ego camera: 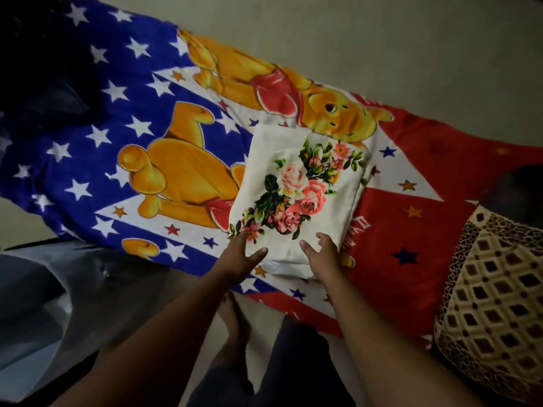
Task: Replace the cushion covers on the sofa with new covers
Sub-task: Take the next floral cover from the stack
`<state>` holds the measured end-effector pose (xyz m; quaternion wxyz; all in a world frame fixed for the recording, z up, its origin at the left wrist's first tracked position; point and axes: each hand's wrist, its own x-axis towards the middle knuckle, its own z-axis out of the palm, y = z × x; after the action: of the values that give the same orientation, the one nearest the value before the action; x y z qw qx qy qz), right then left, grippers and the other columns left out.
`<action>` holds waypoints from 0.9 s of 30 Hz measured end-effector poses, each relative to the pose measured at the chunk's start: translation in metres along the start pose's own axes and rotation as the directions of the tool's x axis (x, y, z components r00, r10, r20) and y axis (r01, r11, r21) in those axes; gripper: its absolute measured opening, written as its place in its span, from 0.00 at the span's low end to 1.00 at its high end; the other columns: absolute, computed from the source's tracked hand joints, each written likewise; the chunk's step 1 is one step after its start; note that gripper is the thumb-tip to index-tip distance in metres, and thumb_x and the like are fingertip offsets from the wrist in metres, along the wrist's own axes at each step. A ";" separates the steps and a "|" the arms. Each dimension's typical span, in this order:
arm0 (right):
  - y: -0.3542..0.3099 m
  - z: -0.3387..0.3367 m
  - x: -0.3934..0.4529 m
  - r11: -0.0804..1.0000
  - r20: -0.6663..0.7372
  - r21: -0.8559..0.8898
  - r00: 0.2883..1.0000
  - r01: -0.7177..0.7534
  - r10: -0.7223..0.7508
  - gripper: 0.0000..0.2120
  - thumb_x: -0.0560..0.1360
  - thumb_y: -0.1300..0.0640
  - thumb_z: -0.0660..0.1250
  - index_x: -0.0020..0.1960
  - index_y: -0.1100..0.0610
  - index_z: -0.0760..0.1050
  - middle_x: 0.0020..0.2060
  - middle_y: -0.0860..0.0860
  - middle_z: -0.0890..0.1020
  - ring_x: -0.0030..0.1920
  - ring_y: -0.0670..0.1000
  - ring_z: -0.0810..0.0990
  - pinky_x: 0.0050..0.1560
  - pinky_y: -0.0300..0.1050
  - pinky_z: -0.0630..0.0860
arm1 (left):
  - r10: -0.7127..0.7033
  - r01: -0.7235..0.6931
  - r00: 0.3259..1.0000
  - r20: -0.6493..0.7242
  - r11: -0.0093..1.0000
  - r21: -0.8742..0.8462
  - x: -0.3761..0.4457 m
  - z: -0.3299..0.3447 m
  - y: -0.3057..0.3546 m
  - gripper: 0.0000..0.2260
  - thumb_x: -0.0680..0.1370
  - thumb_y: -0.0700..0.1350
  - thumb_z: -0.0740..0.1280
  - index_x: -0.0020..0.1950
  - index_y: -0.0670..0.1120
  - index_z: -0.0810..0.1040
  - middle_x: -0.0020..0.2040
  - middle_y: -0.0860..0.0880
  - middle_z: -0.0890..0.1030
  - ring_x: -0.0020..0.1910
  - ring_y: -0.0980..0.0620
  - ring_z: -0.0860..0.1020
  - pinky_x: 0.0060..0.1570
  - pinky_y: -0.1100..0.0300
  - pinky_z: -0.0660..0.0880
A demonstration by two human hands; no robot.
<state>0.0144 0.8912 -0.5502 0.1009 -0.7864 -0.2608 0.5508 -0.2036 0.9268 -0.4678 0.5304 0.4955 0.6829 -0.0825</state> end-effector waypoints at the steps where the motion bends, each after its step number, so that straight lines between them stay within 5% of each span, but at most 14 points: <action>1: 0.003 0.002 0.006 1.000 -0.024 0.003 0.999 -0.026 0.026 0.33 0.76 0.40 0.71 0.75 0.52 0.65 0.73 0.56 0.70 0.70 0.58 0.72 0.67 0.57 0.73 | 0.003 -0.003 1.000 0.006 1.000 0.011 0.007 0.004 -0.002 0.36 0.79 0.61 0.67 0.81 0.46 0.60 0.79 0.45 0.65 0.76 0.46 0.65 0.71 0.55 0.64; 7: 0.024 0.002 0.046 0.968 -0.131 0.067 0.960 -0.240 0.247 0.40 0.75 0.51 0.75 0.79 0.61 0.58 0.74 0.59 0.70 0.72 0.60 0.71 0.67 0.47 0.69 | 0.009 -0.027 0.996 0.083 0.977 0.211 0.045 0.018 -0.021 0.38 0.78 0.65 0.66 0.82 0.48 0.58 0.81 0.46 0.61 0.77 0.45 0.64 0.74 0.49 0.64; 12: 0.030 0.004 0.060 0.887 -0.037 0.231 0.908 -0.398 0.417 0.29 0.76 0.57 0.75 0.72 0.63 0.67 0.66 0.54 0.78 0.65 0.56 0.76 0.64 0.45 0.73 | 0.032 -0.073 0.991 0.131 0.944 0.323 0.057 0.018 -0.031 0.38 0.78 0.64 0.66 0.82 0.48 0.58 0.82 0.47 0.58 0.79 0.45 0.62 0.75 0.48 0.65; 16: 0.030 0.001 0.060 0.912 -0.099 0.190 0.917 -0.364 0.387 0.24 0.74 0.59 0.74 0.68 0.63 0.74 0.59 0.56 0.82 0.58 0.57 0.82 0.54 0.44 0.76 | 0.026 -0.076 0.989 0.147 0.934 0.349 0.056 0.015 -0.030 0.39 0.78 0.65 0.65 0.83 0.48 0.56 0.83 0.48 0.57 0.79 0.45 0.60 0.75 0.46 0.65; 20: 0.006 -0.007 0.042 0.944 -0.175 0.187 0.936 -0.273 0.305 0.21 0.71 0.54 0.75 0.60 0.59 0.75 0.56 0.57 0.84 0.50 0.61 0.85 0.51 0.54 0.83 | 0.047 -0.104 0.988 0.145 0.903 0.417 0.046 0.010 -0.019 0.39 0.79 0.65 0.64 0.83 0.48 0.56 0.82 0.48 0.58 0.79 0.45 0.62 0.73 0.46 0.67; 24: -0.037 -0.006 0.006 0.926 -0.009 0.323 0.978 -0.193 0.207 0.16 0.76 0.53 0.72 0.60 0.58 0.73 0.50 0.57 0.83 0.36 0.57 0.82 0.33 0.46 0.80 | 0.138 -0.183 0.982 0.132 0.876 0.447 0.022 0.004 0.002 0.41 0.78 0.64 0.67 0.83 0.49 0.54 0.82 0.48 0.60 0.78 0.46 0.63 0.71 0.49 0.67; 27: -0.078 -0.001 -0.029 0.907 0.114 0.407 0.991 -0.109 0.068 0.17 0.77 0.54 0.72 0.63 0.58 0.75 0.52 0.54 0.83 0.42 0.54 0.83 0.33 0.44 0.80 | 0.225 -0.242 0.970 0.089 0.877 0.416 0.000 -0.005 0.020 0.43 0.76 0.64 0.69 0.83 0.51 0.52 0.81 0.48 0.62 0.77 0.46 0.64 0.73 0.49 0.67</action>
<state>-0.0158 0.9423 -0.4916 0.2267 -0.7308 -0.1073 0.6348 -0.1916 0.9398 -0.4574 0.4289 0.6759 0.5737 -0.1736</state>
